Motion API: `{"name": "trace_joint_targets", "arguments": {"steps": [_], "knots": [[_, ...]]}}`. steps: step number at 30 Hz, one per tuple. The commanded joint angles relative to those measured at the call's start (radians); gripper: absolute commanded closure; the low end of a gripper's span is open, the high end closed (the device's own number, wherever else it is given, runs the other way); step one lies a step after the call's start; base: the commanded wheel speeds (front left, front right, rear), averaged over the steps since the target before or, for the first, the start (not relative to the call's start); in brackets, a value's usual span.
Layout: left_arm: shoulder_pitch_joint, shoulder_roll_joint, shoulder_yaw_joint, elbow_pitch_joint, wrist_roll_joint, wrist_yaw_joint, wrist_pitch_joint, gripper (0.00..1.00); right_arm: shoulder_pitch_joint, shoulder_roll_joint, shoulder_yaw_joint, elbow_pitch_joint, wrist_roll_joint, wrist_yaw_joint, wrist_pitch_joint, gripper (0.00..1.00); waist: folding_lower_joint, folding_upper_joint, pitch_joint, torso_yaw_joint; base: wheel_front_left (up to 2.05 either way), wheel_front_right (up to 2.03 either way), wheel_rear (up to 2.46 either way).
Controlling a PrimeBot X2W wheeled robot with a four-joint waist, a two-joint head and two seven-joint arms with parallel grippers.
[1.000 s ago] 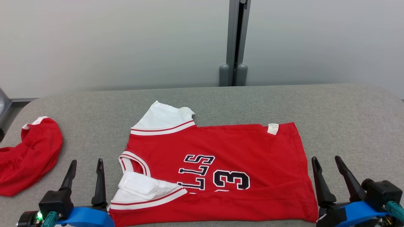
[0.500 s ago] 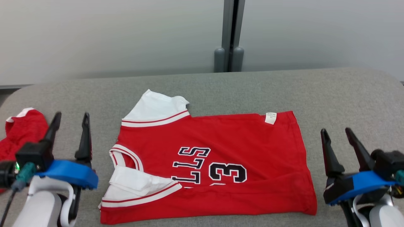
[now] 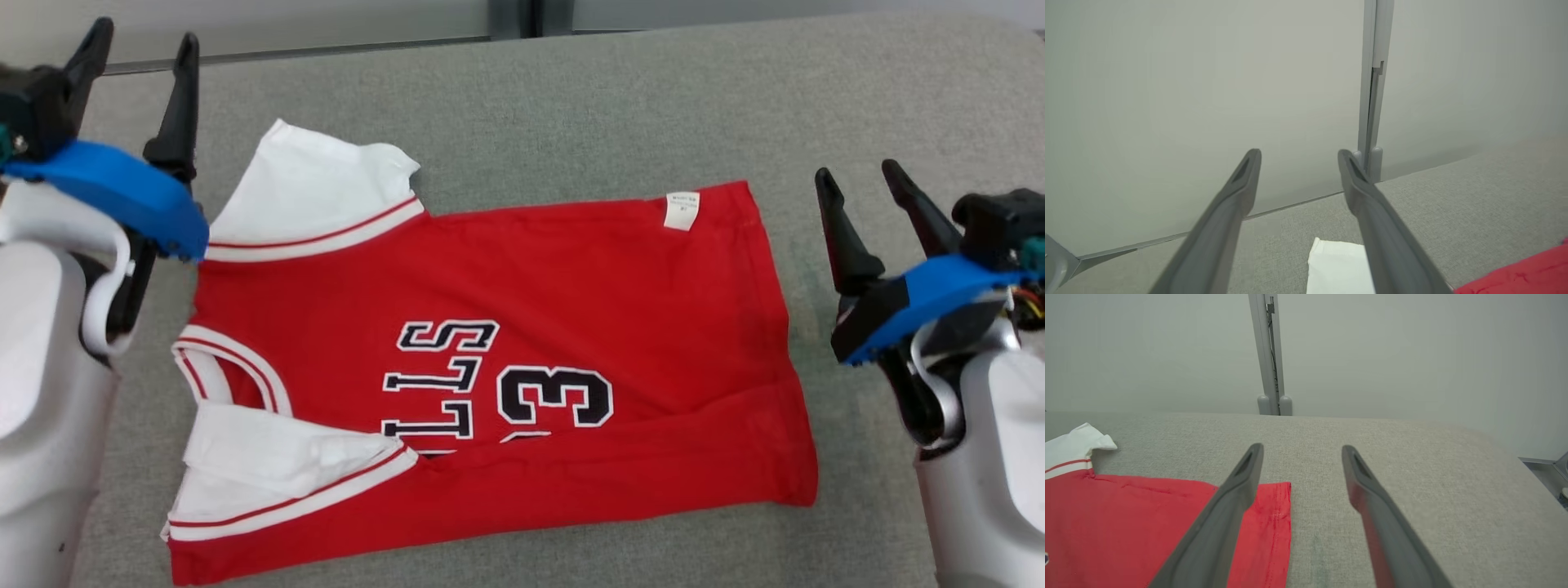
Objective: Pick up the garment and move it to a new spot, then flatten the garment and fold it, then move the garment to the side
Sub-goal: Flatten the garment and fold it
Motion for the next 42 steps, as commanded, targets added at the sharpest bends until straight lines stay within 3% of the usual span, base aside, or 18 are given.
{"name": "trace_joint_targets", "arguments": {"steps": [1,12,20,34,35,36,37,42], "knots": [[-0.024,-0.001,-0.005,0.015,0.000,-0.006,0.008,0.00,-0.022,-0.007,0.006,0.010,0.008,0.000,0.006,0.00,-0.0003,0.0000,0.031,0.018,0.00,0.00,0.00],[-0.281,0.016,-0.170,0.252,-0.028,-0.047,0.153,0.00,-0.162,-0.005,0.096,0.092,0.041,0.000,-0.008,0.00,-0.0003,0.0000,0.179,-0.029,0.00,0.00,0.00],[-0.319,0.054,-0.310,0.333,-0.162,-0.045,0.229,0.00,-0.205,-0.006,0.135,0.132,0.054,0.000,-0.046,0.00,-0.0003,0.0000,0.215,-0.059,0.00,0.00,0.00],[-0.338,0.092,-0.458,0.416,-0.329,-0.046,0.281,0.00,-0.235,-0.019,0.193,0.184,0.084,0.000,-0.058,0.00,-0.0003,0.0000,0.227,-0.090,0.00,0.00,0.00],[-0.340,0.093,-0.470,0.421,-0.332,-0.046,0.280,0.63,-0.235,-0.023,0.201,0.189,0.086,0.000,-0.051,0.00,-0.0003,0.0000,0.224,-0.090,0.00,0.00,0.00],[-0.343,0.094,-0.483,0.426,-0.332,-0.046,0.271,0.92,-0.233,-0.025,0.210,0.194,0.095,0.000,-0.042,0.00,-0.0003,0.0000,0.221,-0.090,0.00,0.00,0.00],[-0.347,0.096,-0.492,0.430,-0.327,-0.046,0.259,1.00,-0.233,-0.029,0.218,0.198,0.104,0.000,-0.031,0.00,-0.0003,0.0000,0.218,-0.090,0.00,0.00,0.00],[-0.379,0.086,-0.517,0.452,-0.336,-0.045,0.206,1.00,-0.232,-0.047,0.251,0.209,0.135,0.000,0.014,0.00,-0.0003,0.0000,0.211,-0.082,0.00,0.00,0.00]]}}
